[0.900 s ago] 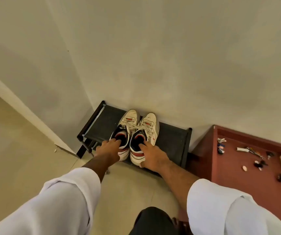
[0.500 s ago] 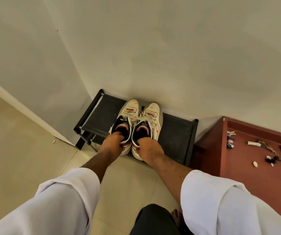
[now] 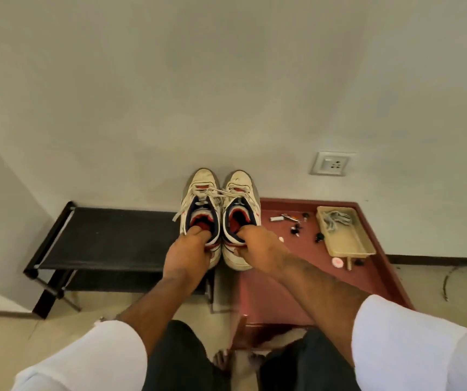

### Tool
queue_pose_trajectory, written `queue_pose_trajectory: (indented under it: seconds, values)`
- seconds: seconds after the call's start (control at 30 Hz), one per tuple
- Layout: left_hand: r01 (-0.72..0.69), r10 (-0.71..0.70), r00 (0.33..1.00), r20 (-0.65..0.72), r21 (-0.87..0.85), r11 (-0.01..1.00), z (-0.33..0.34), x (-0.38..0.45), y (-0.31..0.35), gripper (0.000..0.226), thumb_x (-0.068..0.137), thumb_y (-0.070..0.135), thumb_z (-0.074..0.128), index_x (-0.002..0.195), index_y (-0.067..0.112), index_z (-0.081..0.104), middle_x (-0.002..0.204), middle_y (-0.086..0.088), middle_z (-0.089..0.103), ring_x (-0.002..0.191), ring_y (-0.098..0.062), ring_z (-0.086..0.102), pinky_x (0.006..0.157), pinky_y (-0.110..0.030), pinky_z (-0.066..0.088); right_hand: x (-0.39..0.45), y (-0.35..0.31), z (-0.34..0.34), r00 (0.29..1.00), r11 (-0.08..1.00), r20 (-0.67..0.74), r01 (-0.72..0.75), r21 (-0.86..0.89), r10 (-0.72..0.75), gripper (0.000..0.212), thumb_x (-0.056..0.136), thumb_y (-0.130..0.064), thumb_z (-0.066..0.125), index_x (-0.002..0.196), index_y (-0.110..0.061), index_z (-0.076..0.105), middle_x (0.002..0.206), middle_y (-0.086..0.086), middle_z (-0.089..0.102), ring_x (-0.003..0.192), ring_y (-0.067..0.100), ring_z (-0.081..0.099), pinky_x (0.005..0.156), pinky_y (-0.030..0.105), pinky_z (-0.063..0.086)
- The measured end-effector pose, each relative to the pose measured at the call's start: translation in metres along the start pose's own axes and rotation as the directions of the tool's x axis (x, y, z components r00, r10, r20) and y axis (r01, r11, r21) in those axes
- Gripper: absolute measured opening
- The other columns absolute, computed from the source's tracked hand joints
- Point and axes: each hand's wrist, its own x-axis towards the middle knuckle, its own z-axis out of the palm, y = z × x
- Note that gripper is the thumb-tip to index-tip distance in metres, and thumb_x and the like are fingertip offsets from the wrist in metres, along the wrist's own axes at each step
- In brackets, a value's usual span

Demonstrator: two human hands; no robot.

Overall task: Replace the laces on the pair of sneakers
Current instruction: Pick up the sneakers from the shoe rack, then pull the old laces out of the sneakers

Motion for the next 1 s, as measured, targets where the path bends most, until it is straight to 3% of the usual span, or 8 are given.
queue_pose_trajectory:
  seconds: [0.17,0.33,0.47,0.63,0.77,0.87,1.0]
  values:
    - [-0.106,0.105,0.994,0.035,0.011,0.994,0.047,-0.043,0.087,0.008,0.086,0.019,0.065,0.093,0.018,0.062,0.098,0.004,0.059,0.088,-0.023,0.061,0.072,-0.036,0.05,-0.089,0.079,-0.022,0.997,0.997,-0.003,-0.082,0.007,0.082,0.023,0.083,-0.02,0.069,0.106,-0.016,0.068,0.109,0.001,0.068,0.101,0.024,0.064,0.088,0.035,0.051]
    - [-0.147,0.145,0.982,0.122,0.012,0.989,0.102,-0.088,0.125,0.009,0.09,0.026,0.061,0.098,0.021,0.059,0.099,0.006,0.056,0.092,-0.019,0.061,0.071,-0.03,0.046,-0.151,0.132,0.001,0.981,0.98,0.018,-0.195,0.042,0.195,0.024,0.081,-0.022,0.072,0.105,-0.022,0.069,0.106,-0.002,0.07,0.099,0.021,0.066,0.088,0.032,0.052]
    - [-0.232,0.181,0.946,0.27,0.173,0.957,0.128,-0.105,0.121,0.019,0.095,0.034,0.049,0.112,0.025,0.054,0.116,0.006,0.056,0.101,-0.019,0.063,0.077,-0.033,0.05,-0.165,0.143,0.025,0.959,0.957,0.038,-0.282,0.065,0.28,0.024,0.084,-0.018,0.07,0.108,-0.02,0.07,0.107,0.001,0.07,0.1,0.022,0.066,0.087,0.029,0.052]
    - [-0.329,0.231,0.901,0.366,0.232,0.915,0.137,-0.111,0.097,0.028,0.098,0.035,0.044,0.124,0.025,0.05,0.125,0.004,0.053,0.107,-0.023,0.062,0.078,-0.033,0.048,-0.164,0.139,0.053,0.947,0.942,0.075,-0.32,0.1,0.314,0.025,0.084,-0.019,0.07,0.108,-0.018,0.072,0.108,0.002,0.07,0.102,0.021,0.065,0.089,0.029,0.05]
    - [-0.352,0.229,0.865,0.446,0.216,0.911,0.142,-0.112,0.079,0.034,0.096,0.042,0.051,0.127,0.027,0.05,0.127,0.004,0.053,0.109,-0.022,0.062,0.082,-0.032,0.048,-0.159,0.132,0.065,0.917,0.919,0.13,-0.389,0.071,0.378,0.026,0.083,-0.016,0.07,0.109,-0.017,0.072,0.107,0.006,0.071,0.101,0.023,0.066,0.086,0.028,0.049]
    - [-0.327,0.198,0.86,0.471,0.209,0.922,0.149,-0.107,0.079,0.038,0.093,0.044,0.057,0.125,0.024,0.054,0.13,0.002,0.052,0.109,-0.024,0.062,0.085,-0.033,0.051,-0.151,0.134,0.066,0.903,0.905,0.066,-0.425,0.008,0.424,0.028,0.086,-0.01,0.061,0.113,-0.015,0.069,0.112,0.011,0.068,0.105,0.029,0.063,0.087,0.031,0.048]
    - [-0.249,0.178,0.855,0.487,0.085,0.965,0.137,-0.101,0.08,0.048,0.089,0.05,0.062,0.131,0.028,0.056,0.138,0.011,0.049,0.114,-0.015,0.059,0.092,-0.033,0.05,-0.149,0.128,0.061,0.892,0.89,0.025,-0.447,-0.093,0.451,0.028,0.089,-0.021,0.063,0.117,-0.017,0.065,0.114,0.008,0.065,0.114,0.027,0.056,0.102,0.038,0.043]
